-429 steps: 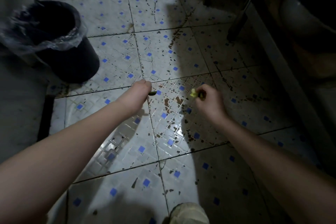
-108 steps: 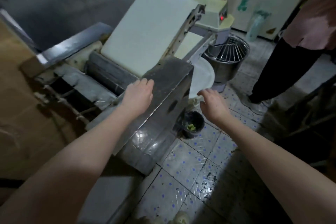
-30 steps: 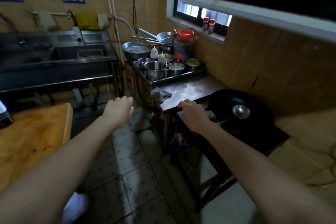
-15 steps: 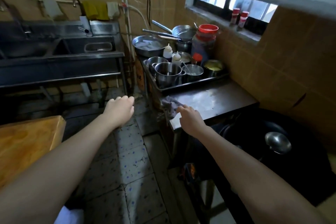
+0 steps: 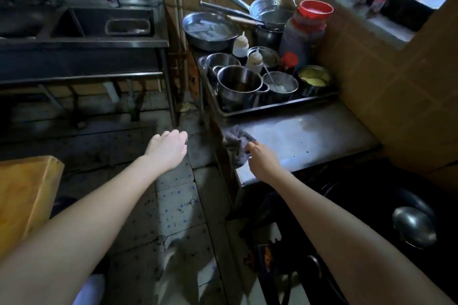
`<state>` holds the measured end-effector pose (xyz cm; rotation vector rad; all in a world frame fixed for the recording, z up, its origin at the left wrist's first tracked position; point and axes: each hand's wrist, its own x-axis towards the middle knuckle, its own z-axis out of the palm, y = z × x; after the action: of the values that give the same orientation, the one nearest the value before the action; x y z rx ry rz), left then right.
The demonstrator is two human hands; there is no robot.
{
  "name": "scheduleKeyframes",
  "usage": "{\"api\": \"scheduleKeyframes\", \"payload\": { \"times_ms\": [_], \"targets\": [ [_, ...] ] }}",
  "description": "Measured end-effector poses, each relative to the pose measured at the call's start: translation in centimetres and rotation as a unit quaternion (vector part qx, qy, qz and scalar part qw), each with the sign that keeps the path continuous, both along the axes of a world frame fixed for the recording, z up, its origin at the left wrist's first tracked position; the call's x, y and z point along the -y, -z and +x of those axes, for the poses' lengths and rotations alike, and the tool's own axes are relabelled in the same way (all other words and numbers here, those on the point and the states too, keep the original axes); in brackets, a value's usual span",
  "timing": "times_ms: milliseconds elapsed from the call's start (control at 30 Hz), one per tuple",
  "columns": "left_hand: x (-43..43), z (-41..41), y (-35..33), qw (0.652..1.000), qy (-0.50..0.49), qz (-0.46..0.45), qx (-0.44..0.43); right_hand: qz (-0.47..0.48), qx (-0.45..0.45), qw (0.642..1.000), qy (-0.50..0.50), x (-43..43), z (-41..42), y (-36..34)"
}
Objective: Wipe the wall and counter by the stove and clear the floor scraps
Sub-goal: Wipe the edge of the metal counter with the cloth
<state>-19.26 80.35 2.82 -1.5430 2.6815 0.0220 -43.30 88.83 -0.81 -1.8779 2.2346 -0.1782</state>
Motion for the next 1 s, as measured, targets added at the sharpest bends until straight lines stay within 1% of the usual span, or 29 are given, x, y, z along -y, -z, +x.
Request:
{"api": "scheduleKeyframes", "payload": {
  "times_ms": [100,300,433,533,667,867,1000],
  "targets": [
    [2.1,-0.5,1.7,1.0,0.002,0.012,-0.006,0.01,-0.006,1.0,-0.007,2.1,0.0,1.7],
    [6.9,-0.8,5.0,0.999,0.016,0.048,0.005,0.011,0.027,0.999,0.036,7.2,-1.0,4.2],
    [10.4,-1.2,7.1,0.997,0.038,0.07,0.012,0.064,0.027,0.994,0.086,9.9,-1.3,6.2],
    [13.4,-1.7,8.4,0.995,0.05,0.084,0.012,0.092,0.028,0.99,0.101,11.1,-1.0,7.8],
    [16.6,-1.9,9.7,0.993,0.069,0.099,0.01,0.064,0.004,0.99,0.127,12.0,-0.4,9.2],
    [19.6,-1.4,10.4,0.989,0.081,0.12,0.016,0.055,0.038,0.993,0.096,13.0,0.6,9.0],
    [21.5,-0.3,9.7,0.99,0.074,0.123,0.011,0.022,0.067,0.996,0.06,15.3,3.0,8.1]
  ]
}}
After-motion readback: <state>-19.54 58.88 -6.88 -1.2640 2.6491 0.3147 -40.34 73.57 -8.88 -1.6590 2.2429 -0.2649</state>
